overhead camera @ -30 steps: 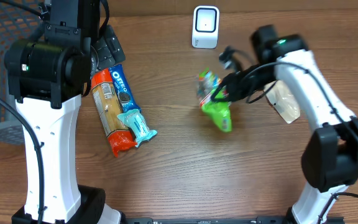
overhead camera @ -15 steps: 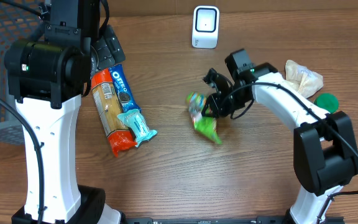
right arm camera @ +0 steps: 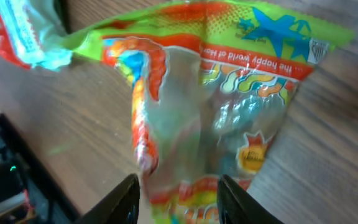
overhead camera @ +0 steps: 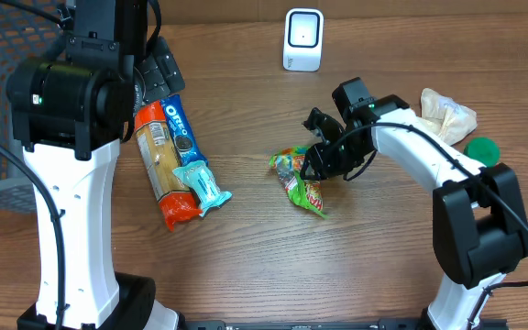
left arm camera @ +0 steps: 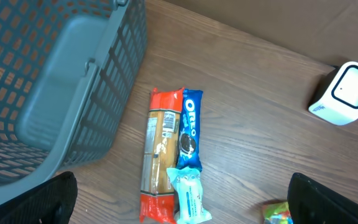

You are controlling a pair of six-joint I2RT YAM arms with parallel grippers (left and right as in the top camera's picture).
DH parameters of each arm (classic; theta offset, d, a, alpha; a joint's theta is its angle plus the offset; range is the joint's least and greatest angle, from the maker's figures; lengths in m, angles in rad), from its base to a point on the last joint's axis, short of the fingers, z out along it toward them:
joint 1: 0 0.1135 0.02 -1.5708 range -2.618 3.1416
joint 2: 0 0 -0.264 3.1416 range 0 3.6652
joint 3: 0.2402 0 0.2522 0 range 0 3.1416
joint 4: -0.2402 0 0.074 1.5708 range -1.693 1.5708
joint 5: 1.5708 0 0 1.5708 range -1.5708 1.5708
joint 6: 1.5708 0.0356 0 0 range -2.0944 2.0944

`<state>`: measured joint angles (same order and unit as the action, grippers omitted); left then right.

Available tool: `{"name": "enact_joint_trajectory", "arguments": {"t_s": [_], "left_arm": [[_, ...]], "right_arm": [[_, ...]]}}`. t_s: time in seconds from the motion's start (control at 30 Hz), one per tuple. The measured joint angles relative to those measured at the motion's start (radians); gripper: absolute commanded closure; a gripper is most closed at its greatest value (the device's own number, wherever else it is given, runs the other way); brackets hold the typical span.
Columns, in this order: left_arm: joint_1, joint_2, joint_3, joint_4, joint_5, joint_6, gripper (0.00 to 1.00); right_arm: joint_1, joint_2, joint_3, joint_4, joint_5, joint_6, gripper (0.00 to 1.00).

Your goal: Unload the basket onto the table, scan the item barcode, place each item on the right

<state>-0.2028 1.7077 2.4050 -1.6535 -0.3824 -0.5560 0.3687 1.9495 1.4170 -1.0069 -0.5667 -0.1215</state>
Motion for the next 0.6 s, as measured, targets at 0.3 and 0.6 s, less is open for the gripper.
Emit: {"name": "enact_joint_trajectory", "arguments": {"t_s": [0.3, 0.6], "left_arm": [[0.000, 0.000, 0.000, 0.000, 0.000, 0.000, 0.00], [0.000, 0.000, 0.000, 0.009, 0.104, -0.018, 0.00]], "right_arm": [[0.019, -0.032, 0.277, -0.165, 0.135, 0.015, 0.46], [0.037, -0.039, 0.280, -0.256, 0.214, 0.077, 0.18]]}}
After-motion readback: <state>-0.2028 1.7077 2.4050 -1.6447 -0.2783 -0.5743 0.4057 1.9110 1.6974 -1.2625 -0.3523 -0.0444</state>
